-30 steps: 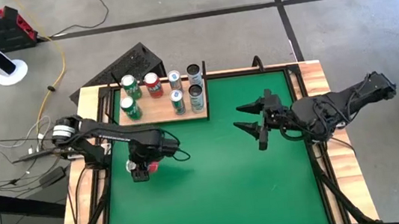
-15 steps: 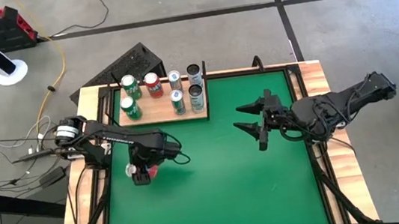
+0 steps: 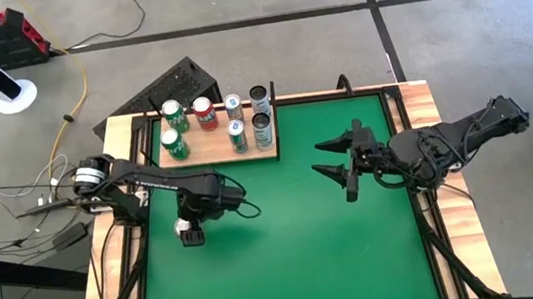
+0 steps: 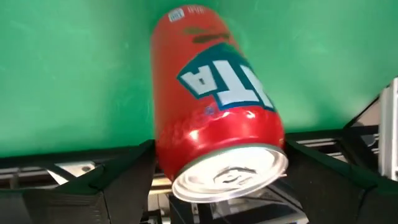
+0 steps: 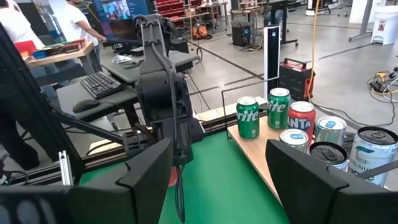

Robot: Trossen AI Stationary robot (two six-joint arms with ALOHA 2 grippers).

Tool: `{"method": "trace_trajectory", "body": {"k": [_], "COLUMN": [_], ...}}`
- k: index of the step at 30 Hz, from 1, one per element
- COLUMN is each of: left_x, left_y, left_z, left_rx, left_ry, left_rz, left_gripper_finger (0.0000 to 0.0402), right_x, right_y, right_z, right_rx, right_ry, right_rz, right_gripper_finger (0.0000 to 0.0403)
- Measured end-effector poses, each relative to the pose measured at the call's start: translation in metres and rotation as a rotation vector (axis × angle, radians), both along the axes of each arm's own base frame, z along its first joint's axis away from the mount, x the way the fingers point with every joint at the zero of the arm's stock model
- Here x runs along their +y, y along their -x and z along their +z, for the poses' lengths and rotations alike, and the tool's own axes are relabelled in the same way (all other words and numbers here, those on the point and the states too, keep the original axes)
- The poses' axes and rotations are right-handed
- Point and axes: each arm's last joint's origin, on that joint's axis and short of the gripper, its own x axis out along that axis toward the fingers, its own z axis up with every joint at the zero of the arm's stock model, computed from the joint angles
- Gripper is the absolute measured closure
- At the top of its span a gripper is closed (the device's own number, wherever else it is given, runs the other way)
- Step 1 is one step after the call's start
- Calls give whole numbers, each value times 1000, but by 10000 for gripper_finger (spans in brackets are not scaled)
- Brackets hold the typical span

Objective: Place canned beverage on shelf
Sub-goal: Put the orange soda can on the shelf aligned with the other orange soda can

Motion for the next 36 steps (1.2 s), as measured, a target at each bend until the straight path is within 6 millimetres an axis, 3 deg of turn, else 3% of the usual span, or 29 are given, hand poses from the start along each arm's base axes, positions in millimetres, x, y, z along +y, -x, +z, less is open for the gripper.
{"method": "trace_trajectory", "body": {"k": [12, 16, 20, 25, 31, 36], "left_x": [1, -1, -16, -29, -29, -31], "left_y": [-20, -17, 3, 46, 80, 86], "left_z": [39, 53, 70, 86, 70, 56], "left_rx": [-192, -270, -490, -773, -806, -784], "left_ry": [-74, -129, -181, -237, -328, -325], "left_rz": [-36, 1, 58, 143, 219, 247], "left_gripper_finger": [76, 76, 76, 76, 76, 64], "right_x": [0, 0, 3, 9, 10, 10], "right_y": [0, 0, 1, 3, 3, 3], "right_z": [0, 0, 0, 0, 0, -1], "right_rx": [0, -5, -10, -10, -7, 2], "right_ry": [1, -15, -32, -35, -34, -30], "right_rz": [3, 1, 14, 43, 48, 46], "right_gripper_finger": [122, 122, 122, 122, 122, 122]}}
